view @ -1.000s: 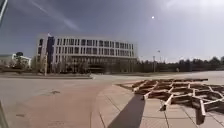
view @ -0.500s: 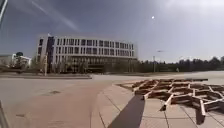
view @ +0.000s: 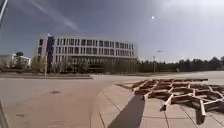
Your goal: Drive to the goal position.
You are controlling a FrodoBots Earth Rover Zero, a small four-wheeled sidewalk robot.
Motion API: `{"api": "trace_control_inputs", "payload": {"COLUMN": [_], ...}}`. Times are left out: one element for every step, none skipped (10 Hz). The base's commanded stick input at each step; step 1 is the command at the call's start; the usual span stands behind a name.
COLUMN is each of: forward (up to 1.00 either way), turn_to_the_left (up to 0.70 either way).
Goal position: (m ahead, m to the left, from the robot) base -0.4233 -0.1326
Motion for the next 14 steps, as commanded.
{"api": "trace_control_inputs", "payload": {"forward": [0.05, 0.05, 0.05, 0.05, 0.05, 0.05, 0.05, 0.05, 0.05, 0.04, 0.04, 0.05, 0.05, 0.05], "turn_to_the_left": [0.00, 0.00, 0.00, 0.00, 0.00, 0.00, 0.00, 0.00, 0.00, 0.00, 0.00, 0.00, 0.00, 0.00]}}
